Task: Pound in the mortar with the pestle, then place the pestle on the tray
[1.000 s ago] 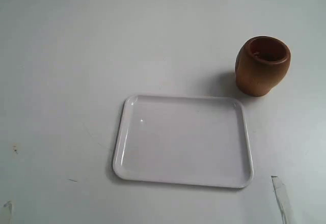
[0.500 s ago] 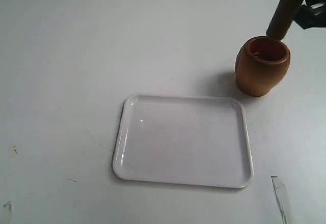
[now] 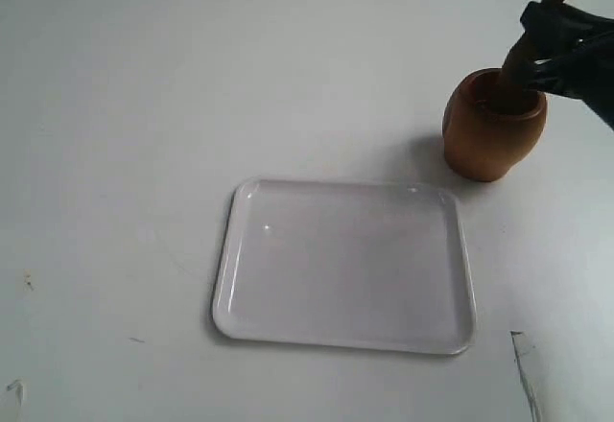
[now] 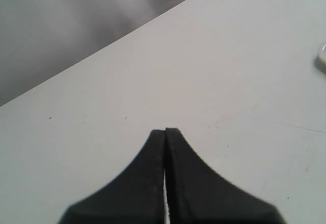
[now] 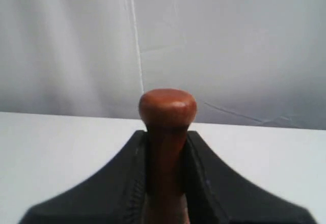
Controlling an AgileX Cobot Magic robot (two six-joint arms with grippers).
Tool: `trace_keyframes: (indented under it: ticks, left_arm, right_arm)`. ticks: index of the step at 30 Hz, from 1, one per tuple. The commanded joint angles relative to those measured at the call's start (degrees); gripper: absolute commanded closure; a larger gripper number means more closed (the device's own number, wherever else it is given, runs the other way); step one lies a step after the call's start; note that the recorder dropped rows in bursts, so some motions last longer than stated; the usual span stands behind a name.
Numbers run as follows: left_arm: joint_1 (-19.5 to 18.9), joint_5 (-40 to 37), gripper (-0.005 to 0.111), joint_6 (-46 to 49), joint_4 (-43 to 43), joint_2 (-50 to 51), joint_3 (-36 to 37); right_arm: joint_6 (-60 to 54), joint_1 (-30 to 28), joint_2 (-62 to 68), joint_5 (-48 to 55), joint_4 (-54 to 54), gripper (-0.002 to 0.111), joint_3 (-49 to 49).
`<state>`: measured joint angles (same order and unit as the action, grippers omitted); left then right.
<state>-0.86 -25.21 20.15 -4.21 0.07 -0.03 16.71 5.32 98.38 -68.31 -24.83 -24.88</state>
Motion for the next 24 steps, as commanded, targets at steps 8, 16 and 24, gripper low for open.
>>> trace_keyframes:
  ticks: [8, 16, 24]
  left_arm:
    - [0.4, 0.2, 0.107, -0.5, 0.4, -0.1, 0.0]
    - [0.4, 0.2, 0.107, -0.5, 0.4, -0.1, 0.0]
    - [0.4, 0.2, 0.107, -0.5, 0.4, -0.1, 0.0]
  right_arm:
    - [-1.8, -0.2, 4.1, -1.7, -3.5, 0.108, -2.6]
    - [-1.2, -0.1, -17.5, 0.6, 0.3, 0.108, -2.6]
    - [0.4, -0.1, -1.7, 0.3, -4.6, 0.108, -2.6]
